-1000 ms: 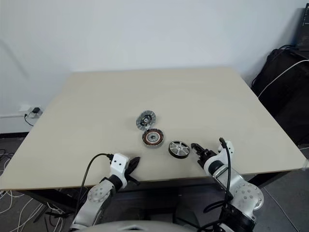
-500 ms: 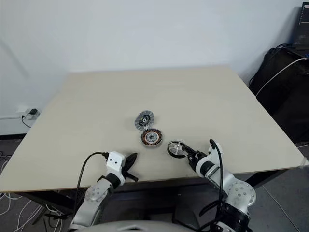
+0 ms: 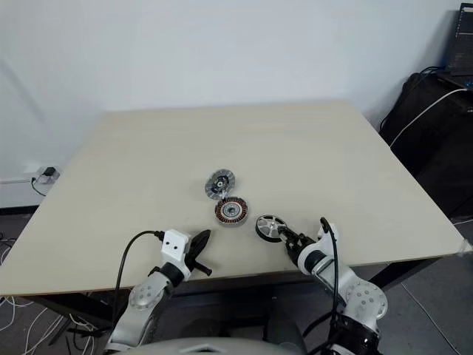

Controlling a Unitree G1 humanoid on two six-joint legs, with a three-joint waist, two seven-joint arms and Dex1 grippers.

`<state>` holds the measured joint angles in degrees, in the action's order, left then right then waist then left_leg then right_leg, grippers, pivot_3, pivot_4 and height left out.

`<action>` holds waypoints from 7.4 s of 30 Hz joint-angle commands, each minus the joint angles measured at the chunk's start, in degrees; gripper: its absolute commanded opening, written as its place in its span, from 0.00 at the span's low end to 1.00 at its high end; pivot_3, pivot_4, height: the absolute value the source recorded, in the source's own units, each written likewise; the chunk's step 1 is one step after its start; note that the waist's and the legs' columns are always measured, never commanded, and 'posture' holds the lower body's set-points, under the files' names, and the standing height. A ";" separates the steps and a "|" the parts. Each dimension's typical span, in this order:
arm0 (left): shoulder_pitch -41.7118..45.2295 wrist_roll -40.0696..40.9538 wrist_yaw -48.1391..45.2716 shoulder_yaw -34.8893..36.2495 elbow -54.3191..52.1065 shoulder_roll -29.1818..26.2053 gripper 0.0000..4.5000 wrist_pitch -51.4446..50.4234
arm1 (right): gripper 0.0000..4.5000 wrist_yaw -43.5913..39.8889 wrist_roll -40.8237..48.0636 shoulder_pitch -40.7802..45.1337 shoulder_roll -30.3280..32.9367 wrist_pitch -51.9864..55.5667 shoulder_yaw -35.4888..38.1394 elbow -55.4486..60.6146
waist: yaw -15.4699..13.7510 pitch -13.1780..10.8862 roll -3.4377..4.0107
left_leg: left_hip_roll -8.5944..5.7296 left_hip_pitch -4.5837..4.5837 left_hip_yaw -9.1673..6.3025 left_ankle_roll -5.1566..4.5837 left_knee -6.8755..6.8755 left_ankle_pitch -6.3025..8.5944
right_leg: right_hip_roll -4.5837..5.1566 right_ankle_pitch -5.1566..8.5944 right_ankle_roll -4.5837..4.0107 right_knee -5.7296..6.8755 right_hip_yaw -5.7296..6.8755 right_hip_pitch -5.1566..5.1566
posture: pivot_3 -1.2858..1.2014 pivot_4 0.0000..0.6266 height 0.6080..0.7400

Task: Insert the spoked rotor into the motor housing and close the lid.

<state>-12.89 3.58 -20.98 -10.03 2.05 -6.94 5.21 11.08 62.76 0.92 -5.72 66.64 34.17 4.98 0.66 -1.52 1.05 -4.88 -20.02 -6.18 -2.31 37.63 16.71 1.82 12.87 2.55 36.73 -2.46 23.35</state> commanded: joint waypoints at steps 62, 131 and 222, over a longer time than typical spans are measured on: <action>0.34 -0.43 1.12 -0.33 -2.60 -0.50 0.00 -0.07 | 0.10 -4.89 -4.77 17.59 -4.11 -15.33 -17.79 -18.70 | 0.09 -0.04 0.09 | 0.01 -0.08 0.02 -0.02 0.00 -0.01 | -0.08 -0.04 -0.05 0.05 -0.06 0.03 | 0.52 0.00 1.00; 0.49 -0.58 1.62 -1.24 -1.85 0.43 0.00 0.35 | 0.01 -23.45 -60.12 26.56 7.56 -42.22 -52.16 -23.47 | 0.00 0.00 0.00 | -0.01 0.18 0.08 0.03 0.05 -0.02 | -0.10 -0.22 -0.28 0.08 -0.06 0.08 | 0.52 0.00 1.00; 1.12 -0.53 4.20 -1.31 2.25 3.06 0.00 3.69 | 0.00 -65.78 -82.73 40.61 21.05 -40.64 -73.63 -28.64 | -0.36 0.17 -0.21 | -0.07 0.26 0.02 0.17 0.20 -0.07 | -0.06 -0.36 -0.39 0.18 0.17 -0.01 | 0.52 0.00 1.00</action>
<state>-12.72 2.87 -16.79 -11.68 4.54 -4.26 7.80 -55.02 -19.24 40.45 15.29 26.20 -40.53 -23.14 0.30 -1.34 0.84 -4.95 -19.75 -6.16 -2.14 37.84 16.64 1.76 12.51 2.17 36.91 -2.29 23.34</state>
